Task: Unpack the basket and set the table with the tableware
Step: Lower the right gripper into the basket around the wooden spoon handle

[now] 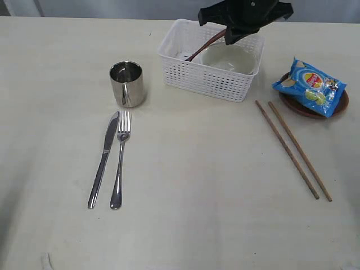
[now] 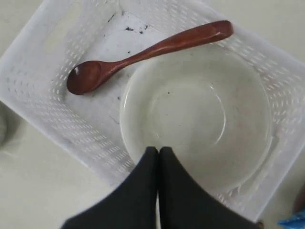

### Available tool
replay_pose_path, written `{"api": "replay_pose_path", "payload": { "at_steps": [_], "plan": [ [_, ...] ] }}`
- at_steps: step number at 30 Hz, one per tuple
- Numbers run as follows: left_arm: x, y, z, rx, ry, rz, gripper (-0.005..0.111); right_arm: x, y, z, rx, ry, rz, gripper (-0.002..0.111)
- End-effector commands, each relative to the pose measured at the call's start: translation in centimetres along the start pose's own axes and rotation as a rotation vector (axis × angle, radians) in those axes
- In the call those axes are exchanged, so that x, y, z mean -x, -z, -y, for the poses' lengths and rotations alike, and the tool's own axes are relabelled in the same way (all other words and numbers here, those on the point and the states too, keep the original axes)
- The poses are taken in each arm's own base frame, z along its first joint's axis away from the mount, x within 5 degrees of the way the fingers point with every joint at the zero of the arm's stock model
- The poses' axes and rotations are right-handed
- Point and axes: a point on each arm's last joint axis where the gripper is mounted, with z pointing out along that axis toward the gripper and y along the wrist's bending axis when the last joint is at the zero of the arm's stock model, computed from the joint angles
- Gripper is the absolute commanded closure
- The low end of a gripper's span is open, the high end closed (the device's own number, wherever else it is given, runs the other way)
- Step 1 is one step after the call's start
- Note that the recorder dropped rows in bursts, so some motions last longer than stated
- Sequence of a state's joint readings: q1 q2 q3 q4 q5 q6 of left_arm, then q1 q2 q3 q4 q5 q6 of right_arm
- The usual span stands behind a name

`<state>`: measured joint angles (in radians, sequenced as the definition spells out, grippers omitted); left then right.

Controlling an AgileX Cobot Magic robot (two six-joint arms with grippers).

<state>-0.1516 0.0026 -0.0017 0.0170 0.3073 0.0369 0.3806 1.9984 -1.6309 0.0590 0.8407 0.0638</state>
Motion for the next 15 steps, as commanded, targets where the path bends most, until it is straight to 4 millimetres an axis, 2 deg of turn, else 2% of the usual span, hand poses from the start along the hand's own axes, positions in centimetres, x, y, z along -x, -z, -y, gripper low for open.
{"api": "replay_pose_path", "payload": {
  "at_steps": [1, 3, 5, 9, 15],
  "plan": [
    [0.0, 0.0, 0.0, 0.001, 0.007, 0.009, 0.107, 0.7, -1.7, 0.2, 0.011, -0.015, 0.008, 0.107],
    [0.0, 0.0, 0.0, 0.001, 0.007, 0.009, 0.107, 0.9, -2.4, 0.2, 0.011, -0.015, 0.005, 0.100],
    [0.0, 0.0, 0.0, 0.001, 0.007, 0.009, 0.107, 1.3, -3.2, 0.1, 0.014, -0.015, 0.002, 0.088],
    [0.0, 0.0, 0.0, 0.001, 0.007, 0.009, 0.107, 1.7, -4.2, -1.2, 0.026, 0.011, -0.004, 0.069],
    [0.0, 0.0, 0.0, 0.001, 0.007, 0.009, 0.107, 2.5, -5.2, -4.2, -0.002, 0.113, -0.030, 0.069]
  ]
}}
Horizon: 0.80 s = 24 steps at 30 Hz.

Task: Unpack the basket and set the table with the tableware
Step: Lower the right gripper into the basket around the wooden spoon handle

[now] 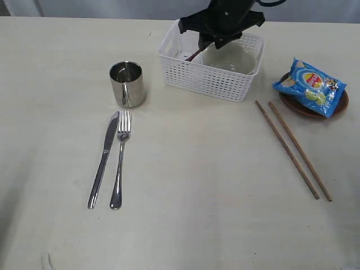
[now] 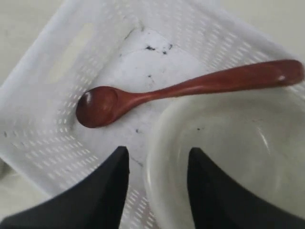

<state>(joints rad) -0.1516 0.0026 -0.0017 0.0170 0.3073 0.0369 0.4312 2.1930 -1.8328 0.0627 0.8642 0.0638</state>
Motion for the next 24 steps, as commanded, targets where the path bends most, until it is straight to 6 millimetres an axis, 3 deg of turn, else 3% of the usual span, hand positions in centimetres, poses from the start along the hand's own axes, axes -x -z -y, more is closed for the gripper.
{"api": "replay_pose_path", "payload": {
  "at_steps": [1, 7, 16, 24],
  "plan": [
    [0.0, 0.0, 0.0, 0.001, 0.007, 0.009, 0.107, 0.6, -0.6, -2.1, -0.046, 0.088, -0.011, 0.069],
    [0.0, 0.0, 0.0, 0.001, 0.007, 0.009, 0.107, 0.9, -1.3, -3.5, -0.268, 0.094, -0.033, 0.069],
    [0.0, 0.0, 0.0, 0.001, 0.007, 0.009, 0.107, 0.4, -3.1, -4.2, -0.276, 0.073, -0.062, 0.069],
    [0.0, 0.0, 0.0, 0.001, 0.007, 0.009, 0.107, 0.6, -3.3, -4.2, -0.272, 0.060, -0.038, 0.069]
  ]
}}
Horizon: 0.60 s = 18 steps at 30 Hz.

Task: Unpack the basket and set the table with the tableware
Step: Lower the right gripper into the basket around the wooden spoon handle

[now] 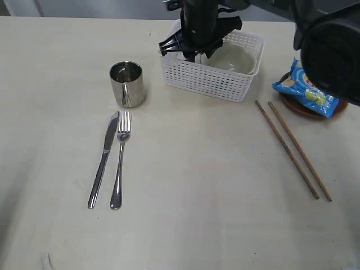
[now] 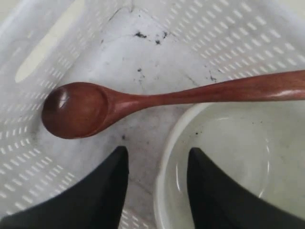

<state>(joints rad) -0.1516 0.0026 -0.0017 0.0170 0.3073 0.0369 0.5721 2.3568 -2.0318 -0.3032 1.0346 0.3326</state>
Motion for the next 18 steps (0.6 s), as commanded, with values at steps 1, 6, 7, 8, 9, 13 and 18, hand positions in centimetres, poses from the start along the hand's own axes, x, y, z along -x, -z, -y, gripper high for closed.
{"api": "replay_pose_path", "payload": {
  "at_steps": [1, 6, 7, 8, 9, 13, 18],
  "plan": [
    [0.0, 0.0, 0.0, 0.001, 0.007, 0.009, 0.107, 0.3, 0.2, 0.1, -0.010, -0.022, 0.021, 0.069],
    [0.0, 0.0, 0.0, 0.001, 0.007, 0.009, 0.107, 0.5, 0.1, 1.1, 0.001, -0.128, 0.018, 0.069],
    [0.0, 0.0, 0.0, 0.001, 0.007, 0.009, 0.107, 0.6, -0.1, 1.5, 0.015, -0.149, 0.012, 0.069],
    [0.0, 0.0, 0.0, 0.001, 0.007, 0.009, 0.107, 0.6, -0.2, 2.0, 0.031, -0.174, 0.002, 0.069],
    [0.0, 0.0, 0.0, 0.001, 0.007, 0.009, 0.107, 0.6, -0.4, 2.4, 0.048, -0.201, -0.007, 0.069],
    [0.0, 0.0, 0.0, 0.001, 0.007, 0.009, 0.107, 0.5, -0.8, 4.0, 0.084, -0.254, -0.041, 0.069],
    [0.0, 0.0, 0.0, 0.001, 0.007, 0.009, 0.107, 0.5, -0.5, 4.2, 0.076, -0.239, -0.042, 0.069]
  ]
}}
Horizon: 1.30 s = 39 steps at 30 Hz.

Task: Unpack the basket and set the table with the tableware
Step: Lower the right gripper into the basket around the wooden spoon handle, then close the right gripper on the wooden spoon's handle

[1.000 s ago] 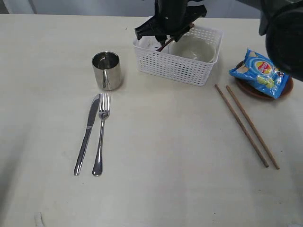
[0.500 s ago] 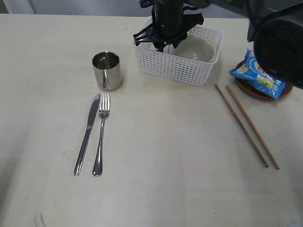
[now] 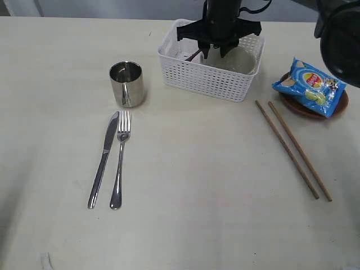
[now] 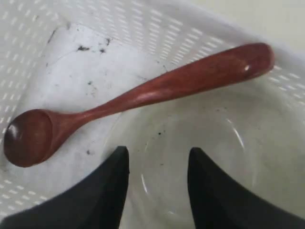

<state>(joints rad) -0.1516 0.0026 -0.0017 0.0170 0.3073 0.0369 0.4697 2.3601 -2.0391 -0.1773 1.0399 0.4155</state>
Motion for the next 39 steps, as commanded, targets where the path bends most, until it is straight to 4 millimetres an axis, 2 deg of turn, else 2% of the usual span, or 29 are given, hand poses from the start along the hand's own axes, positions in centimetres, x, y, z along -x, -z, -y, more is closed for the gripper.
{"api": "replay_pose_path", "payload": {
  "at_steps": [1, 7, 12, 16, 18, 20, 23, 26, 30, 35, 39],
  "plan": [
    [0.0, 0.0, 0.0, 0.001, 0.007, 0.009, 0.107, 0.3, 0.9, 0.1, 0.019, 0.003, 0.019, 0.069],
    [0.0, 0.0, 0.0, 0.001, 0.007, 0.009, 0.107, 0.8, 2.9, 0.1, 0.047, -0.010, 0.058, 0.069],
    [0.0, 0.0, 0.0, 0.001, 0.007, 0.009, 0.107, 0.9, 5.0, 1.4, 0.029, 0.002, 0.041, 0.069],
    [0.0, 0.0, 0.0, 0.001, 0.007, 0.009, 0.107, 0.5, 6.6, 1.7, 0.043, 0.031, 0.041, 0.069],
    [0.0, 0.0, 0.0, 0.001, 0.007, 0.009, 0.107, 0.1, 7.3, 1.8, 0.054, 0.033, 0.053, 0.071],
    [0.0, 0.0, 0.0, 0.001, 0.007, 0.009, 0.107, -0.4, 7.8, 2.0, 0.068, 0.028, 0.081, 0.079],
    [0.0, 0.0, 0.0, 0.001, 0.007, 0.009, 0.107, -1.7, 7.7, 2.5, 0.091, -0.012, 0.109, 0.084],
    [0.0, 0.0, 0.0, 0.001, 0.007, 0.009, 0.107, -3.0, 7.4, 2.7, 0.123, -0.018, 0.173, 0.084],
    [0.0, 0.0, 0.0, 0.001, 0.007, 0.009, 0.107, -4.3, 6.7, 2.8, 0.197, -0.108, 0.283, 0.084],
    [0.0, 0.0, 0.0, 0.001, 0.007, 0.009, 0.107, -4.6, 5.4, 2.5, 0.284, -0.243, 0.384, 0.084],
    [0.0, 0.0, 0.0, 0.001, 0.005, 0.009, 0.107, -4.6, 3.9, 2.4, 0.300, -0.315, 0.373, 0.084]
  ]
}}
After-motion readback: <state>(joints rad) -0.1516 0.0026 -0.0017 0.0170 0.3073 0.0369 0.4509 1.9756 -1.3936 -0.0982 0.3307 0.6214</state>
